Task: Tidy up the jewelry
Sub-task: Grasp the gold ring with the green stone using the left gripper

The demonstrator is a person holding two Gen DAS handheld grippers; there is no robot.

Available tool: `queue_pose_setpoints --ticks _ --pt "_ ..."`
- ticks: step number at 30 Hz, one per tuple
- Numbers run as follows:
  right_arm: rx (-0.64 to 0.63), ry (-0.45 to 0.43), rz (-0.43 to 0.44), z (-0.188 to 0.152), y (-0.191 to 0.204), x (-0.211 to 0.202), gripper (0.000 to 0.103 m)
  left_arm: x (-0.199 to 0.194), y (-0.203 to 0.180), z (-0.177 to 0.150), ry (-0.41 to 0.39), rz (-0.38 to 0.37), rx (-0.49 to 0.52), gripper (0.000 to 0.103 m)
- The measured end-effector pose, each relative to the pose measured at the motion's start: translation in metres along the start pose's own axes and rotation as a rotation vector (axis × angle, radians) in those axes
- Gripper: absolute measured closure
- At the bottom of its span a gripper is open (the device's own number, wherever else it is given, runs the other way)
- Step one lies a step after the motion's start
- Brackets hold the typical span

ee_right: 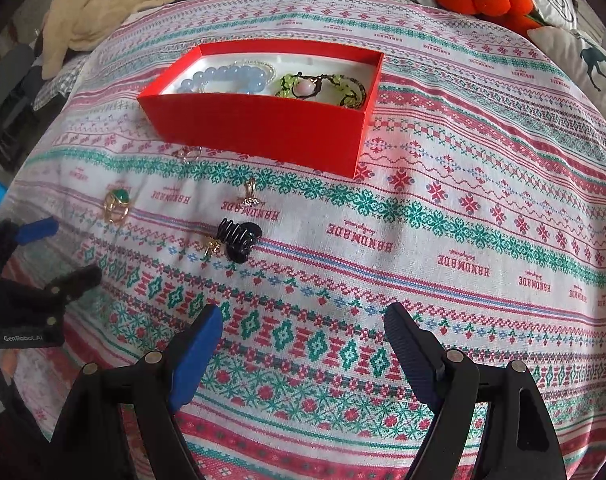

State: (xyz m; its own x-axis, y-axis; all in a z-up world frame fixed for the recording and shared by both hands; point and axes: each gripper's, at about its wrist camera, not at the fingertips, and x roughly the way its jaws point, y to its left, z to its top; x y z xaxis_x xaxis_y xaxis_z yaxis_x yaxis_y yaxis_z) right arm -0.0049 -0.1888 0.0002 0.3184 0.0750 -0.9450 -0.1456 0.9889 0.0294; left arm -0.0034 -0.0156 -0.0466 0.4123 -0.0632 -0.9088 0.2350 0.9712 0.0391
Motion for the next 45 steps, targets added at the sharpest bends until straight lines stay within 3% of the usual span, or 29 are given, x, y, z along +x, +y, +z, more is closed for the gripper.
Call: queue_pose_setpoints --ticks 6,14,18,23,32,42,45 --pt "-0.022 0.004 -0.006 0.0 0.006 0.013 0.019 0.007 -0.002 0.0 -0.068 0.016 0.013 0.0" --pt "-0.034 -0.033 -0.019 0.007 0.013 0.023 0.014 0.011 0.0 0.011 -0.098 -0.025 0.026 0.002" --pt "-0.036 -0.037 -0.02 0.011 0.016 0.026 0.014 0.006 -0.004 0.014 -0.13 -0.051 0.053 0.018" --pt "-0.041 -0.043 -0.022 0.01 0.016 0.025 0.014 0.004 -0.006 0.023 -0.15 -0.101 0.061 0.046" --pt "-0.041 -0.043 -0.023 0.01 0.015 0.024 0.014 0.007 -0.012 0.031 -0.155 -0.137 0.069 0.078" --pt "-0.051 -0.046 -0.015 0.017 0.014 0.024 0.014 -0.001 -0.009 0.028 -0.128 -0.12 0.053 0.078" --pt "-0.051 -0.059 -0.005 0.021 0.016 0.022 0.019 -0.002 -0.007 0.027 -0.126 -0.122 0.049 0.078"
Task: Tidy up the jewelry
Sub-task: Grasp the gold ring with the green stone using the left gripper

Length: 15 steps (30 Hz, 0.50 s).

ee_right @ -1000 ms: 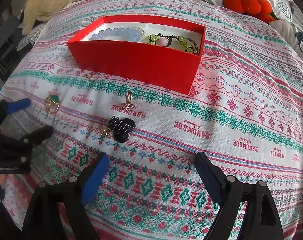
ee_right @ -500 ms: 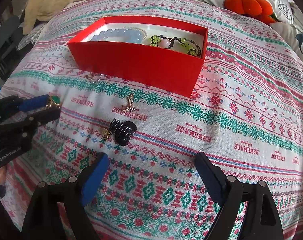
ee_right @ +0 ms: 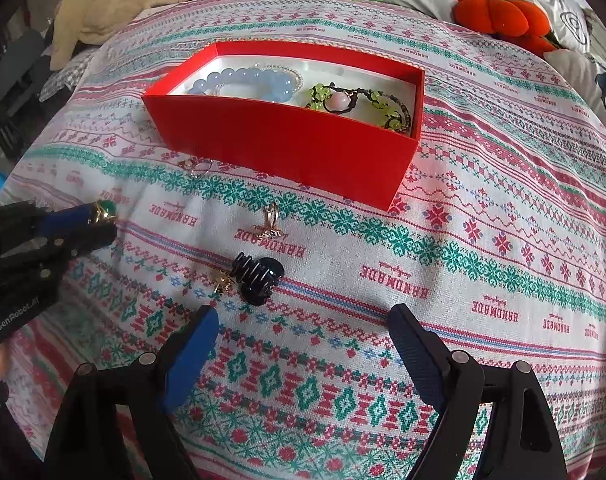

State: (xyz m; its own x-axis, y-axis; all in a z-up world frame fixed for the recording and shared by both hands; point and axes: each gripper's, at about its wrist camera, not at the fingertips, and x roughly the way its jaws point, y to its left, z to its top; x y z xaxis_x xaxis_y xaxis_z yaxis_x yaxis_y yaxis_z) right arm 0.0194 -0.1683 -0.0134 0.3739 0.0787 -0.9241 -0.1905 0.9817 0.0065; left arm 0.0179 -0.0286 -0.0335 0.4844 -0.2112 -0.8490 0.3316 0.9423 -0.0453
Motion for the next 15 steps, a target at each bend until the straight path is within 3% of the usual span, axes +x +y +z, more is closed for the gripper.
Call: queue_pose_setpoints --ticks 7,15 --pt "0.015 -0.033 0.062 0.011 0.002 -0.005 0.043 0.0 0.0 0.0 0.007 0.001 0.0 0.078" --pt "0.025 -0.031 0.095 0.017 0.002 -0.002 0.06 0.0 -0.001 0.0 0.006 0.001 0.001 0.078"
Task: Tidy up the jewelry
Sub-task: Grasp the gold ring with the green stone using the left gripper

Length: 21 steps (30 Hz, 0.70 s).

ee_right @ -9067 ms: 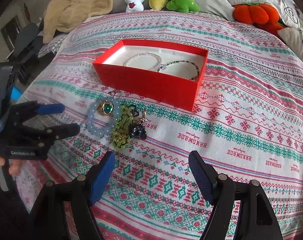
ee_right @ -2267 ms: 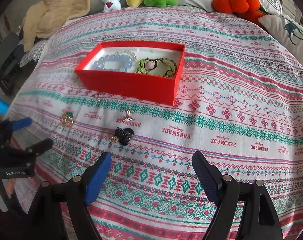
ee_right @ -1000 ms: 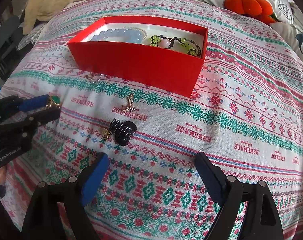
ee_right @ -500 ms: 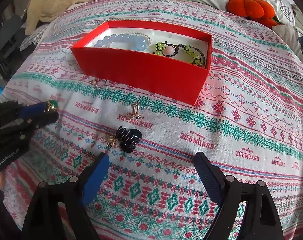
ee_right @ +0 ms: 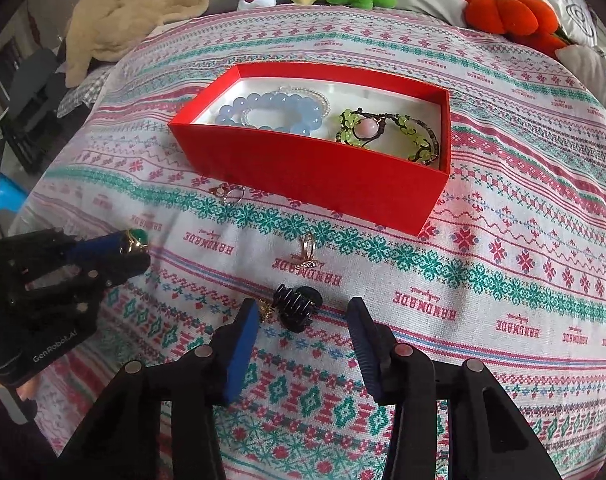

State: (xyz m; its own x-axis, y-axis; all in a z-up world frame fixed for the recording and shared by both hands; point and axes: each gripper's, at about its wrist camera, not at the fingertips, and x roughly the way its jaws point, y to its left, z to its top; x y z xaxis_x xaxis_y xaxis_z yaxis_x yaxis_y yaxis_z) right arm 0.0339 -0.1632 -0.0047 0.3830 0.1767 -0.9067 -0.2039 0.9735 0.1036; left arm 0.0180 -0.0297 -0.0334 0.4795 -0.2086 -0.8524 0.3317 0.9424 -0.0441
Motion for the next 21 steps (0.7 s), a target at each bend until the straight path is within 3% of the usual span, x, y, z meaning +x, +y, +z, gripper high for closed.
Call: queue_pose_setpoints --ticks 9,21 --pt "-0.009 0.0 0.018 -0.0015 0.0034 -0.0008 0.079 -0.0002 -0.0011 0.0004 0.0 0.001 0.001 0.078" --pt "-0.016 -0.013 0.017 -0.001 0.0039 -0.0058 0.08 -0.0019 -0.0019 0.0016 -0.007 0.0 0.001 0.078"
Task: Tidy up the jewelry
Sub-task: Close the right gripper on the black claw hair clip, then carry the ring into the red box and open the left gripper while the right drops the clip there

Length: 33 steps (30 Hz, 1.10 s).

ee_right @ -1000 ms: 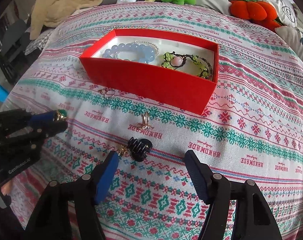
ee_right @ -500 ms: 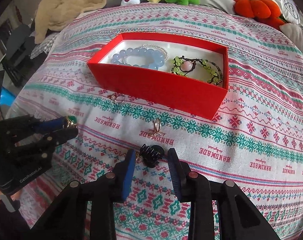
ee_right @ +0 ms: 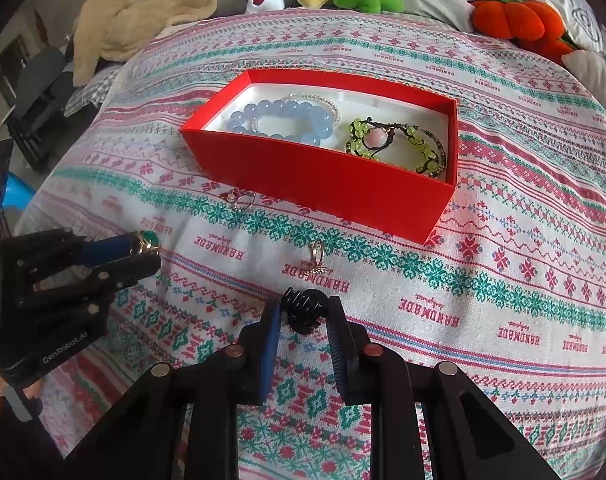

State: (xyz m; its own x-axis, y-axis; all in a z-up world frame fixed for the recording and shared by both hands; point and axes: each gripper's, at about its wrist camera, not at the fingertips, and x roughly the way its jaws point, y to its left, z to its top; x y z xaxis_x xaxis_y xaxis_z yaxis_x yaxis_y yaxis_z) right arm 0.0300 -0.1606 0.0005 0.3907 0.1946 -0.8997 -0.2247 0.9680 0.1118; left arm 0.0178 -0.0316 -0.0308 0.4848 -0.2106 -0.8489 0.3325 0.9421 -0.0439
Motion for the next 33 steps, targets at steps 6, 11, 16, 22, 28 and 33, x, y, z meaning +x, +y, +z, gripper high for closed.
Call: queue_pose_setpoints --ticks 6,11,16,22,28,33 --pt "0.0 -0.003 0.001 0.0 0.0 -0.002 0.08 -0.002 0.002 0.002 -0.004 -0.004 0.002 0.078" --pt "0.006 -0.013 0.003 0.002 -0.001 -0.008 0.08 -0.004 0.001 0.003 -0.005 -0.004 0.004 0.078" --pt "0.022 -0.028 0.005 0.005 -0.006 -0.015 0.08 -0.009 0.002 0.009 -0.015 -0.004 -0.002 0.078" --pt "0.044 -0.055 0.005 0.012 -0.013 -0.025 0.08 -0.016 0.004 0.02 -0.04 -0.009 -0.025 0.078" --pt "0.061 -0.077 0.006 0.018 -0.017 -0.033 0.08 -0.021 0.004 0.031 -0.063 -0.021 -0.044 0.078" --pt "0.072 -0.097 0.008 0.024 -0.019 -0.038 0.08 -0.025 0.001 0.04 -0.083 -0.028 -0.057 0.078"
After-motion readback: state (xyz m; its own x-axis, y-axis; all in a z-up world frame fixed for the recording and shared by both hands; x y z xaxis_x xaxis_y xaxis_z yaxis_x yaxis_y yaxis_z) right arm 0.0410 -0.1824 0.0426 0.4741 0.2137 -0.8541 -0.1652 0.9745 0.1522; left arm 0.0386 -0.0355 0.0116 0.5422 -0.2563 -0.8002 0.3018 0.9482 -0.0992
